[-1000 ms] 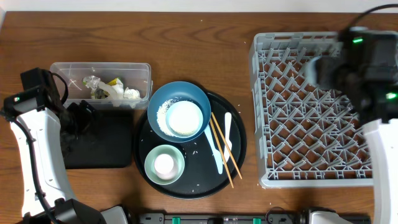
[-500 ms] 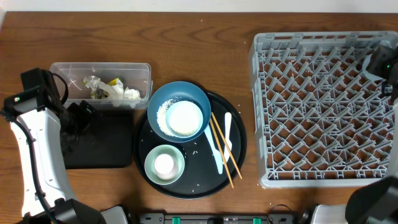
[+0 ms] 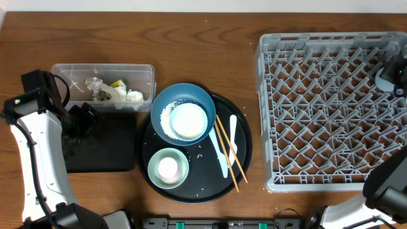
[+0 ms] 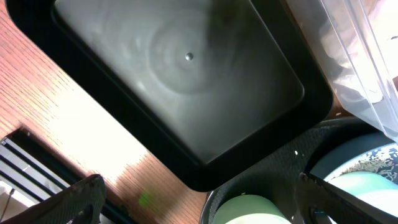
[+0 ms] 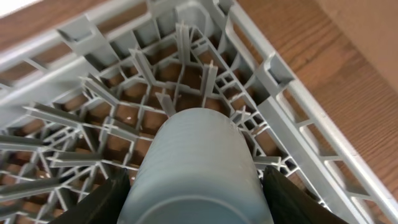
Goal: Sort waste into correct bins and load items into the dishwasher rack
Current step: 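Lift the light blue cup and carry it over the dish rack, then lower the cup upside down into the rack and open the right gripper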
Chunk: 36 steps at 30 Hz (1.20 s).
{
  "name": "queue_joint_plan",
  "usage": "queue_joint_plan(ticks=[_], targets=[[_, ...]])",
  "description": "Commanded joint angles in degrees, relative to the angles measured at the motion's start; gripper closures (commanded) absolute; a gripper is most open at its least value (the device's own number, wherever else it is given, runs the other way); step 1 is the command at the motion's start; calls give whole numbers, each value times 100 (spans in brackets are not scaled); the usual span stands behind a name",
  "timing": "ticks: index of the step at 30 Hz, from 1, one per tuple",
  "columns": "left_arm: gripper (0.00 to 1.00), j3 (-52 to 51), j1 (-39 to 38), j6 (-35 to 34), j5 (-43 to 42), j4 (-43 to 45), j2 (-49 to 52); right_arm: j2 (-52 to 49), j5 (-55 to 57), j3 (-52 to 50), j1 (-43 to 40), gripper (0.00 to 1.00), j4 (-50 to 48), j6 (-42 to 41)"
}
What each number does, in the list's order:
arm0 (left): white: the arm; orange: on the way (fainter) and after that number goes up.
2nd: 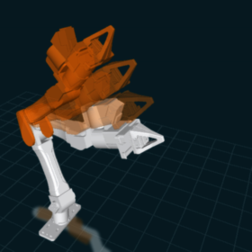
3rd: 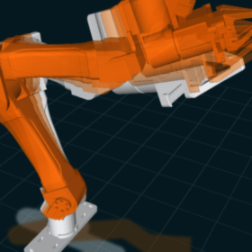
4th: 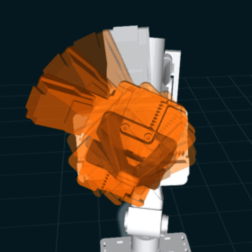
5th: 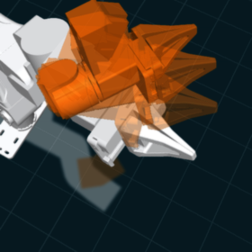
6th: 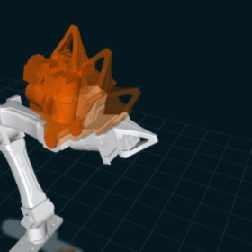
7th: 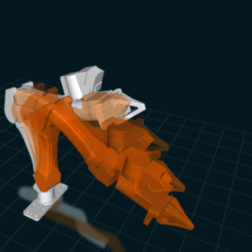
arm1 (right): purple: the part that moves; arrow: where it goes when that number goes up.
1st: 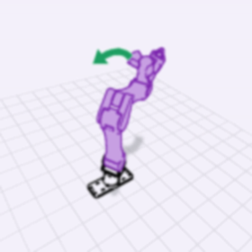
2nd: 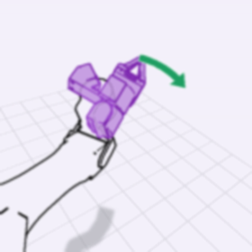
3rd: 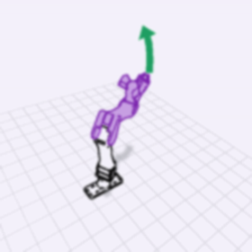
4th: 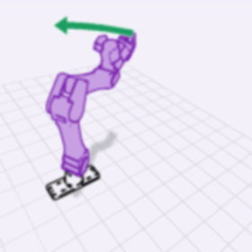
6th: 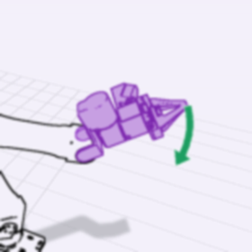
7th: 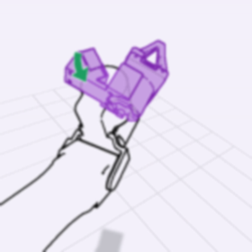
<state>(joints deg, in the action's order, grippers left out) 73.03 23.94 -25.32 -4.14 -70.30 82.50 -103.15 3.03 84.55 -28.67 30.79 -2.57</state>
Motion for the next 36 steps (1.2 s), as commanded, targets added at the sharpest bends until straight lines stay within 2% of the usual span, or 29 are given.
queue_joint_plan(ticks=[1,17,24,25,30,31,36], targets=[[2,-50,9,-11,9,-20,13,-157,20,105,-66,66,-46,-61],[2,-50,9,-11,9,-39,13,-293,-4,105,-76,66,-424,-59],[2,-50,9,-11,9,-39,13,-293,-48,105,-74,63,-415,-59],[2,-50,9,-11,7,-39,13,-293,-48,105,-74,60,-417,-59],[2,-50,9,-11,9,-42,13,-293,-50,105,-72,27,-417,-59],[2,-50,9,-9,9,-42,13,-293,-50,105,-72,23,-417,-59],[2,-50,9,-9,7,-42,13,-293,-50,103,-72,17,-356,-59]])
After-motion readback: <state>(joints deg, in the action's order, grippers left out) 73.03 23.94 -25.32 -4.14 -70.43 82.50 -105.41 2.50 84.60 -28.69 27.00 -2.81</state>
